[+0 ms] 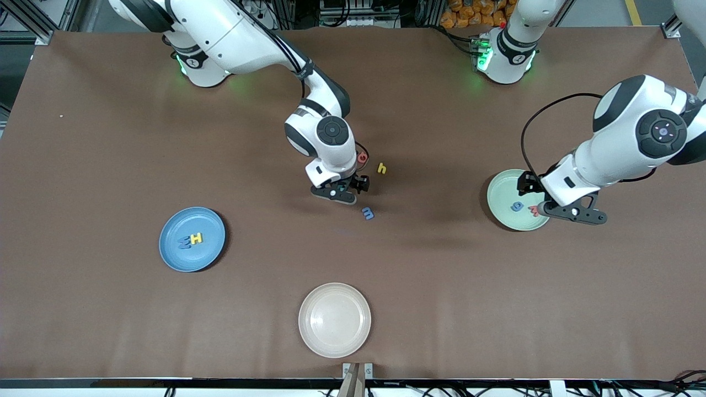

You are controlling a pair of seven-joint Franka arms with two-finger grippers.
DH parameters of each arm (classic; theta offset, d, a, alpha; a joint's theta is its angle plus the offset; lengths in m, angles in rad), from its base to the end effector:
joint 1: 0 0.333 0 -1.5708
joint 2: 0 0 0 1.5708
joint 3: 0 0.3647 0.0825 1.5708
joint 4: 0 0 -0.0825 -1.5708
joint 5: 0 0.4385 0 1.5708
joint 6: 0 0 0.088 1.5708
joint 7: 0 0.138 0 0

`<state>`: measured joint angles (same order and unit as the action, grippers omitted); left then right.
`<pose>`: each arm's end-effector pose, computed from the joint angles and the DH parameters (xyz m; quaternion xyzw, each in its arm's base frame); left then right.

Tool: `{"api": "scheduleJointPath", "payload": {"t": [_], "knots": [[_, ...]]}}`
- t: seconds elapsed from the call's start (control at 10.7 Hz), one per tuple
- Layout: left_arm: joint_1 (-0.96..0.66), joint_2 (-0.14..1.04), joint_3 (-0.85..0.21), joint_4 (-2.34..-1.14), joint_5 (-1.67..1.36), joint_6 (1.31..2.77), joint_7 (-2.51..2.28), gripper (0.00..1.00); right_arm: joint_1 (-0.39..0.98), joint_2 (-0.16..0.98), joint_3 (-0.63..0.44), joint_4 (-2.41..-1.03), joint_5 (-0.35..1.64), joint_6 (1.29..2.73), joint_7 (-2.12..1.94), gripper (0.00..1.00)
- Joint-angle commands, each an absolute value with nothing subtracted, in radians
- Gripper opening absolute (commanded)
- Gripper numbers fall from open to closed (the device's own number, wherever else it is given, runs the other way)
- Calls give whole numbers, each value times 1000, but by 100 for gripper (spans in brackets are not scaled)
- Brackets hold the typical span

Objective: Sort uppercase to blue plate, lowercase to green plate
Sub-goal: 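Grasp the teal R with the right gripper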

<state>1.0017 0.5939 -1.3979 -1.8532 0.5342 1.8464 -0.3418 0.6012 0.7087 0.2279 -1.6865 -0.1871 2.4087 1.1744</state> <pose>0.6362 -0.1173 0.4068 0.9927 -0.1103 -0.0428 0.0253 0.5221 0.5398 0.1646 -0.9911 0.1315 -0.0018 0.0207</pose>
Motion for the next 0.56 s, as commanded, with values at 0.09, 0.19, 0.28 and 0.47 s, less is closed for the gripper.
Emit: {"api": "scheduleJointPath", "payload": {"t": [0.09,0.19,0.28,0.47], "knots": [[977,583,-1394,-1839,505,1839,-360,65,595,687,235,-1738,-232,2414,1206,90],[973,583,-1396,-1839,503,1845,-360,65,592,689,235,-1746,-232,2422,1206,89],[968,584,-1394,-1844,493,1859,-367,64,591,690,235,-1747,-232,2430,1206,87],[966,594,-1394,-1848,477,1888,-374,65,591,692,235,-1752,-232,2436,1206,81]]}}
